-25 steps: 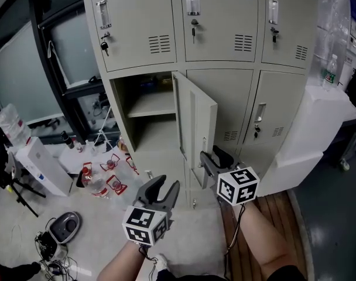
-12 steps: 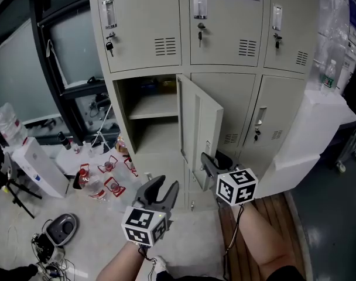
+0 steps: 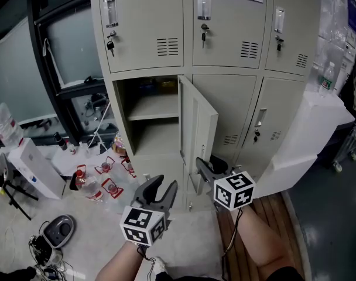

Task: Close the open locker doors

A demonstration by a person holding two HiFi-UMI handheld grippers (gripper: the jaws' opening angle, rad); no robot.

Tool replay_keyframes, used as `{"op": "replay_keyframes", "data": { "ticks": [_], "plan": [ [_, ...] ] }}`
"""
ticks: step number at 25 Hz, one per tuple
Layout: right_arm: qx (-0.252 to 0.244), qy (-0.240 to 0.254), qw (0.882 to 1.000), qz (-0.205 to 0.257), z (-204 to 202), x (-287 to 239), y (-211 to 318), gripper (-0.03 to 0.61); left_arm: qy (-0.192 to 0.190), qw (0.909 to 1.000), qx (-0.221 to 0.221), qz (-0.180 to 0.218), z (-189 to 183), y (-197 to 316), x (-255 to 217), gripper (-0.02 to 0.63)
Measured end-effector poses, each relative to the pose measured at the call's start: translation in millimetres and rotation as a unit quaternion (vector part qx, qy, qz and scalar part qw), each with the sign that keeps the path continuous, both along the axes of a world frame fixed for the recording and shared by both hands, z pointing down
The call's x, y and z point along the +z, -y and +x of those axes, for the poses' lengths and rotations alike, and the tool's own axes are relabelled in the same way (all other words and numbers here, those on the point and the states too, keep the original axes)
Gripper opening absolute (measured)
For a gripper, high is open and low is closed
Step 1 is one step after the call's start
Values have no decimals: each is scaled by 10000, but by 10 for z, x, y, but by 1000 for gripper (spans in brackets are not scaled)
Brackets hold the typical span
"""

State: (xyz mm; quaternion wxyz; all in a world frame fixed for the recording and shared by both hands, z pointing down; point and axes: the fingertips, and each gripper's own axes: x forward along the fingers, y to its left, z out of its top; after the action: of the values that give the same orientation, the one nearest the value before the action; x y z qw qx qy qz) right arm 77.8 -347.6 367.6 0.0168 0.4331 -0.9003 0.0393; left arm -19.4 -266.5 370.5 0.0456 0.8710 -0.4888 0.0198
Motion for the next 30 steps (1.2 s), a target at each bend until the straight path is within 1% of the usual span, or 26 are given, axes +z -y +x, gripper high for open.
{"op": "replay_keyframes", "data": {
  "ticks": [6,16,22,27,30],
  "plan": [
    [-211,-29,9998,56,-164,3,-40,143,-45,10000,17,-31,-47,42,25,158],
    [-496,-109,9986,163,-489,-10,-88,156,-128,9998,-133,-61,-237,142,56,158],
    [-702,-80,9973,208,-741,-6,-96,163,-209,9994,-239,-97,-405,223,80,158],
    [-794,-43,9965,256,-953,1,-82,175,-238,9989,-393,-126,-619,284,108,158],
    [-886,-42,9957,254,-1113,7,-70,166,-264,9985,-466,-148,-739,321,127,158]
  ]
}}
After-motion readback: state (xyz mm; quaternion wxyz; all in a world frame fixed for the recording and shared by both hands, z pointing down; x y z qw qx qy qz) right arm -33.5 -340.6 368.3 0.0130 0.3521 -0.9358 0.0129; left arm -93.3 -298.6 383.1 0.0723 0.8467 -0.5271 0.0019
